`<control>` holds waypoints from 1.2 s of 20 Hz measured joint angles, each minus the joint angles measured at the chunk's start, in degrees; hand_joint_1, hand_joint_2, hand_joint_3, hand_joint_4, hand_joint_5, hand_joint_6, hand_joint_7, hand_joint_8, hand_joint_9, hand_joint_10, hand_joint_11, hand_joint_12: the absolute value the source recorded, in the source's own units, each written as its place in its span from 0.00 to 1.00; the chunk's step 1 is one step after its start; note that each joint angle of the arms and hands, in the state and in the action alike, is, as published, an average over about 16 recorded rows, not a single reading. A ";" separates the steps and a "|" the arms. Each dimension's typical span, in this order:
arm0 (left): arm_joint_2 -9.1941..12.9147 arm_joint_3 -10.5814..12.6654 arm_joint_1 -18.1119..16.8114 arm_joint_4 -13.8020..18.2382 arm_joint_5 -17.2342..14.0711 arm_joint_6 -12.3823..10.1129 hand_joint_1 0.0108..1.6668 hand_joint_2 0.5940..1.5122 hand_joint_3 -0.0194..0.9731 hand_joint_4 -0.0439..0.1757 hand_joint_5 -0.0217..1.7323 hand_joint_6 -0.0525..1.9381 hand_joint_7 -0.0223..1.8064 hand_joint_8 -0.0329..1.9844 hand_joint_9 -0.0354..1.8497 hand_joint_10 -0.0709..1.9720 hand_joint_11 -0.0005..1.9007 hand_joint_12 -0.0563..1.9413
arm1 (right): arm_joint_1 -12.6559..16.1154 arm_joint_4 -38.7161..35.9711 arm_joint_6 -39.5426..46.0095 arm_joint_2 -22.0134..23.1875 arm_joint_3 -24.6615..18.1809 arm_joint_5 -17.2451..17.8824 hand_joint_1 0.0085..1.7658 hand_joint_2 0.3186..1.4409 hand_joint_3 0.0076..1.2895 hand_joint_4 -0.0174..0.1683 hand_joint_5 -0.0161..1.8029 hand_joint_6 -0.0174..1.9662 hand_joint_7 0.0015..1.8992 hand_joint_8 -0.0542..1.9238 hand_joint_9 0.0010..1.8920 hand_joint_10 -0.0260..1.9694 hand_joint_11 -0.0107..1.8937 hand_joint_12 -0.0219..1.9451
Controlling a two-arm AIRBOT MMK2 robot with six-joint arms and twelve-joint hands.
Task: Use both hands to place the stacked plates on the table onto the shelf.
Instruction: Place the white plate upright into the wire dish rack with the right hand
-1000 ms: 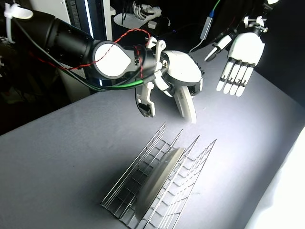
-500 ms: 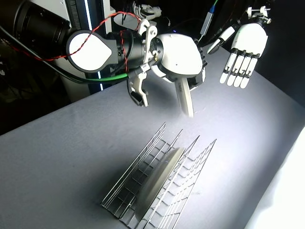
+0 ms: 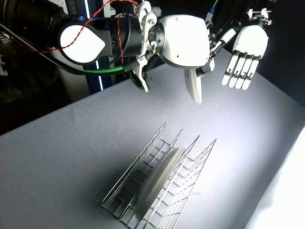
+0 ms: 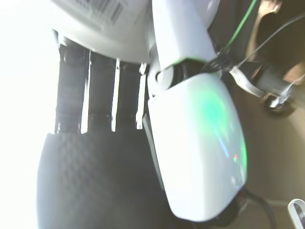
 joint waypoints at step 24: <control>-0.82 2.73 2.82 -0.10 0.24 0.31 0.00 0.63 0.02 0.20 0.09 0.04 0.05 0.02 0.03 0.04 0.01 0.04 | 1.91 21.46 2.27 7.62 -6.12 -8.96 0.81 0.63 0.00 0.05 0.50 0.47 0.51 0.50 0.51 0.59 0.47 0.60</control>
